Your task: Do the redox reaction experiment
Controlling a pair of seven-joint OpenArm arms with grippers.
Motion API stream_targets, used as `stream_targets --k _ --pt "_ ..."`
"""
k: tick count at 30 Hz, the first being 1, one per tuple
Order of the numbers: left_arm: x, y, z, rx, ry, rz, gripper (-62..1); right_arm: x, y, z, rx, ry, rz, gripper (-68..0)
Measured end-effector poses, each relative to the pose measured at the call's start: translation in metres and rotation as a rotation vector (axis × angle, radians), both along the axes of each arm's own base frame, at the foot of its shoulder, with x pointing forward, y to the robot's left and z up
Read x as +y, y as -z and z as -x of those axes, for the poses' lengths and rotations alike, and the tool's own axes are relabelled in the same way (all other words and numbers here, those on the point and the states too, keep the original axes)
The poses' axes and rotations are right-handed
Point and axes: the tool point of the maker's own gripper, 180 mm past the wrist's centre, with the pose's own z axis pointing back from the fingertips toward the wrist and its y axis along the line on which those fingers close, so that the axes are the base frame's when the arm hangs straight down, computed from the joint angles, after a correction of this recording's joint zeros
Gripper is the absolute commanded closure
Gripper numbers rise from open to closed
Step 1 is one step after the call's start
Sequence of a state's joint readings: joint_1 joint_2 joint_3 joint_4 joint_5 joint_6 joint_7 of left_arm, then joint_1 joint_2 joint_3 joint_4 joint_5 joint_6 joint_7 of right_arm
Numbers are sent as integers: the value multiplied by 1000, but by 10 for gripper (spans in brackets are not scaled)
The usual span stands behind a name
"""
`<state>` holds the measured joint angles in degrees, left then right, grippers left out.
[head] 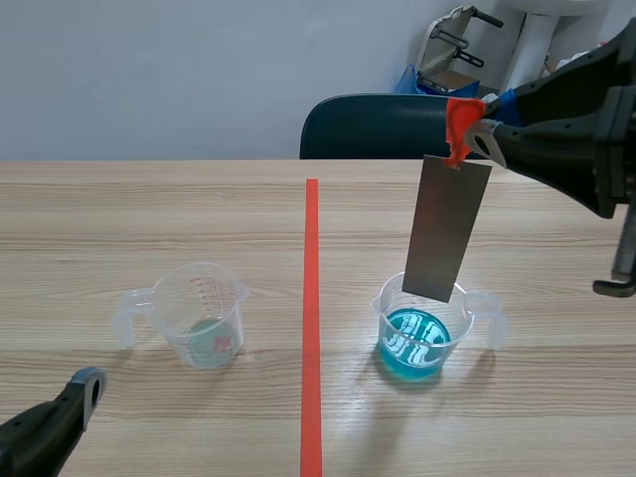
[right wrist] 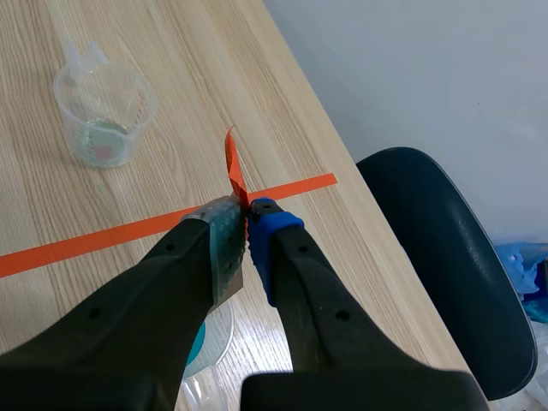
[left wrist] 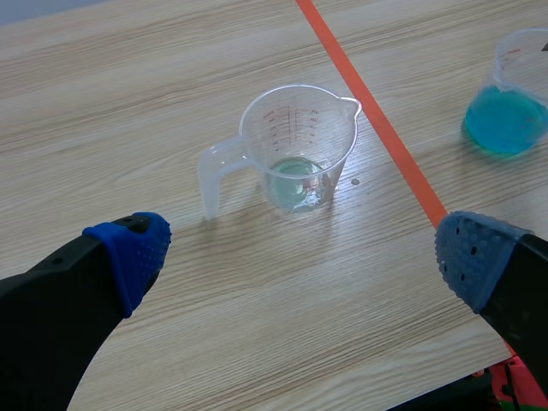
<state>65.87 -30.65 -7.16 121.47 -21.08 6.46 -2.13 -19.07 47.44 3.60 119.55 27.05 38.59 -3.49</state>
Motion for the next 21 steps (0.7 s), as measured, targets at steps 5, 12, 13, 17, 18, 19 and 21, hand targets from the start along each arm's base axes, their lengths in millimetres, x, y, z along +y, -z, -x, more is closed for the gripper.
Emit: stream_targets --k 5,12,13,17,18,19,21 --pt "0 0 0 0 0 0 -623 0 0 0 0 0 0 -8" --pt "0 -3 -5 -18 -4 6 -623 0 0 0 0 0 0 -8" --pt "0 -5 -9 -32 -4 5 -623 0 0 0 0 0 -1 -8" --pt "-14 -16 -22 -82 77 36 -623 0 -1 0 -1 -2 -3 -8" --pt "-17 -19 -26 -94 90 43 -623 0 -1 0 -2 -2 -4 -8" --pt "-19 -22 -31 -112 88 59 -623 1 -1 0 -2 -3 -4 -8" --pt "-23 -27 -41 -150 114 77 -623 1 -1 0 -3 -4 -7 -8"
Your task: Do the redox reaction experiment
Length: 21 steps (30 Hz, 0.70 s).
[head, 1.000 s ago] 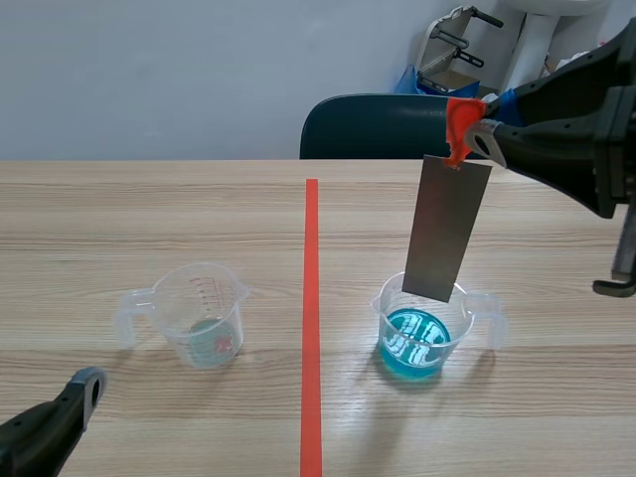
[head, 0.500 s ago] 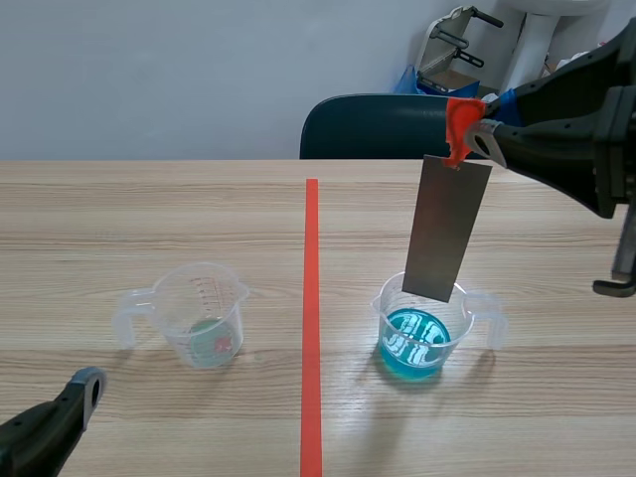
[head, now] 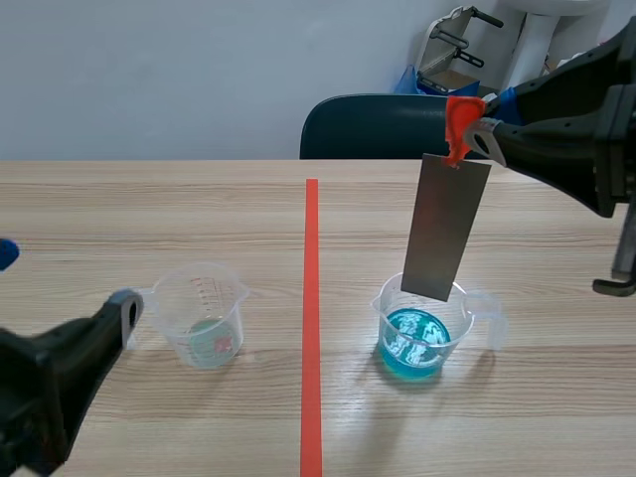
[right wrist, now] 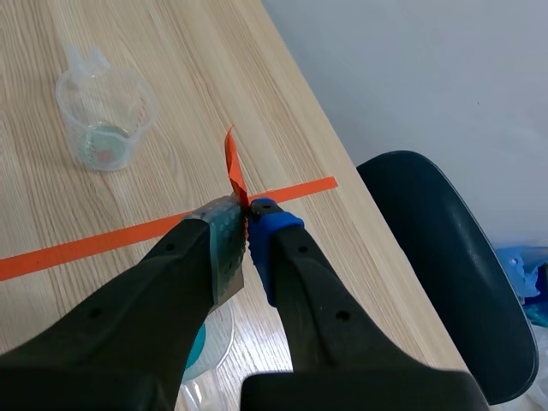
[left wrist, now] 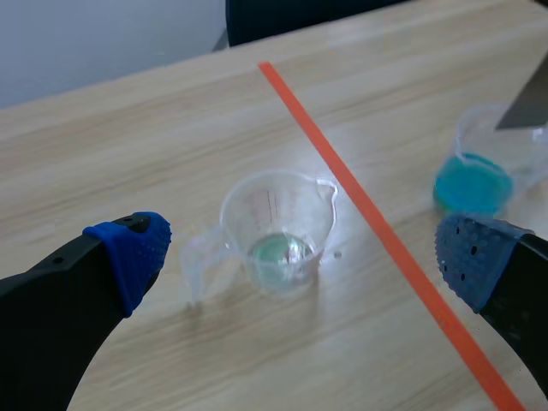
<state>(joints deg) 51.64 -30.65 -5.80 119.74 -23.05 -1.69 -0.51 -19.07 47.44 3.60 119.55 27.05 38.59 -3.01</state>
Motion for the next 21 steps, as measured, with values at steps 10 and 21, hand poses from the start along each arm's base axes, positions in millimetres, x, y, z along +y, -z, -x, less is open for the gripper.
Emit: stream_targets --k 10,21 --pt "-32 33 -46 -23 176 78 -414 0 0 0 0 0 0 -8" --pt "-86 74 -65 6 338 112 -32 0 0 0 0 0 0 -8"
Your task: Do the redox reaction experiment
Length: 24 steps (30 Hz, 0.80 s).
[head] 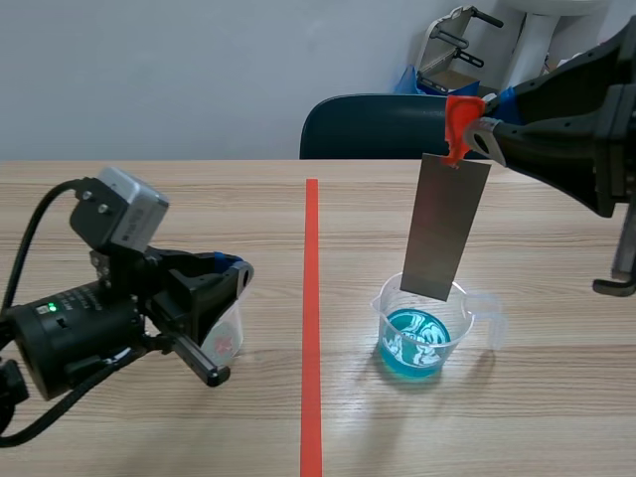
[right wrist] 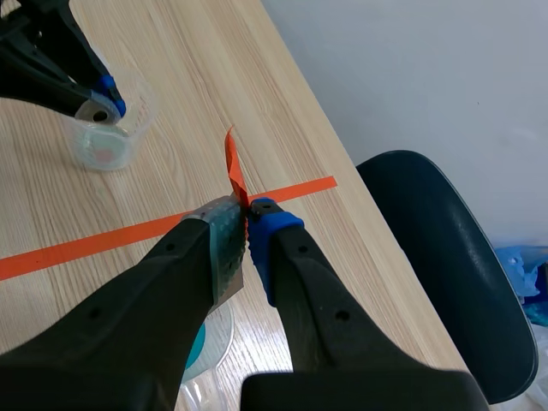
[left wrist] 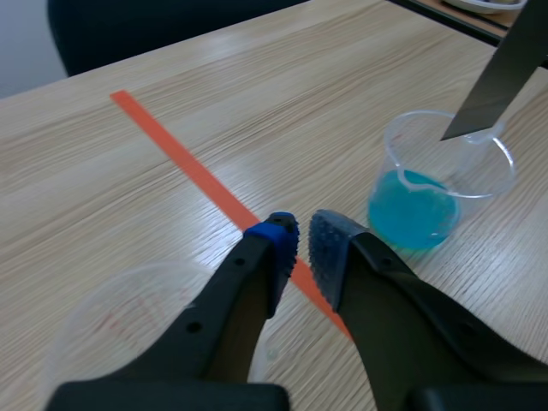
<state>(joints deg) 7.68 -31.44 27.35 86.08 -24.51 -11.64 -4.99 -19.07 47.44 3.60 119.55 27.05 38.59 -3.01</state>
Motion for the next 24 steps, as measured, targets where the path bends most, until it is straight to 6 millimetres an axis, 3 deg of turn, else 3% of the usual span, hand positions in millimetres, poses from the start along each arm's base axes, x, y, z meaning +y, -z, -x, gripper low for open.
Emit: stream_targets --k 18,24 --pt "-88 36 -23 2 117 60 -25 0 0 0 0 0 0 -8" --pt "-108 46 -22 16 158 50 -25 0 0 0 0 0 0 -8"
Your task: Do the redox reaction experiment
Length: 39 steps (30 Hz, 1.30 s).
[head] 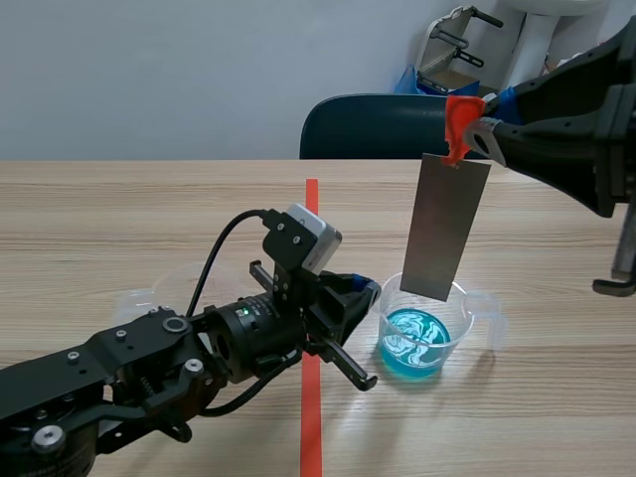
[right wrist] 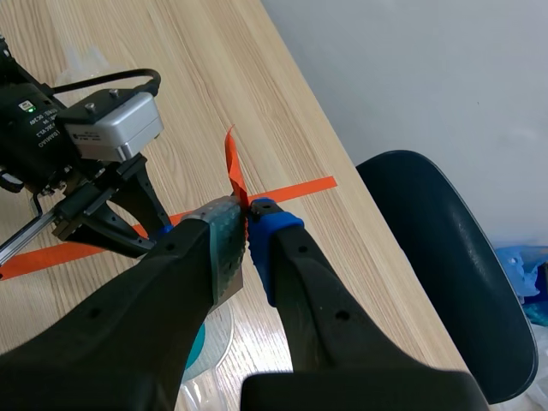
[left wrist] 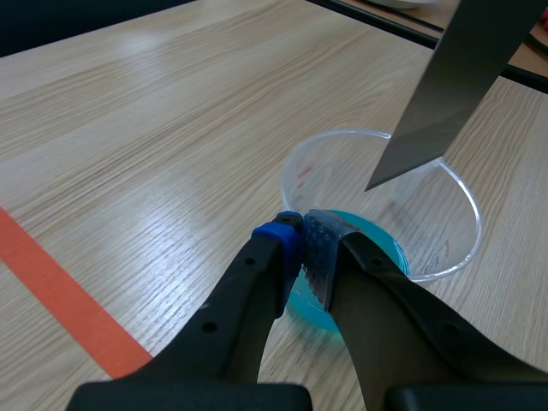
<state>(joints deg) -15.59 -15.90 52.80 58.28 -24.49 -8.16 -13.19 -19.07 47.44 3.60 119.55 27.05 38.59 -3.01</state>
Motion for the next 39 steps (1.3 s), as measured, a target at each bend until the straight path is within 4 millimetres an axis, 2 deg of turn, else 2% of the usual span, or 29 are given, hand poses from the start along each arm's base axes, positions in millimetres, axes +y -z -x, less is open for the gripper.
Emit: stream_targets --k 6,23,27,31,35,39 --pt "-5 -7 -2 -19 -1 31 -25 0 0 0 0 0 0 -8" --pt "1 -4 -3 -18 -7 18 -25 0 0 0 0 0 0 -8" --pt "18 -1 -6 -5 -33 11 -25 0 0 0 0 0 0 -8" --pt "53 0 -5 -3 -77 -13 -25 0 0 0 0 0 0 -8" --pt "76 -5 17 -4 -61 -42 -25 0 0 0 0 0 0 -8" --pt "85 -14 48 -6 -19 -26 -25 0 0 0 0 0 0 -8"
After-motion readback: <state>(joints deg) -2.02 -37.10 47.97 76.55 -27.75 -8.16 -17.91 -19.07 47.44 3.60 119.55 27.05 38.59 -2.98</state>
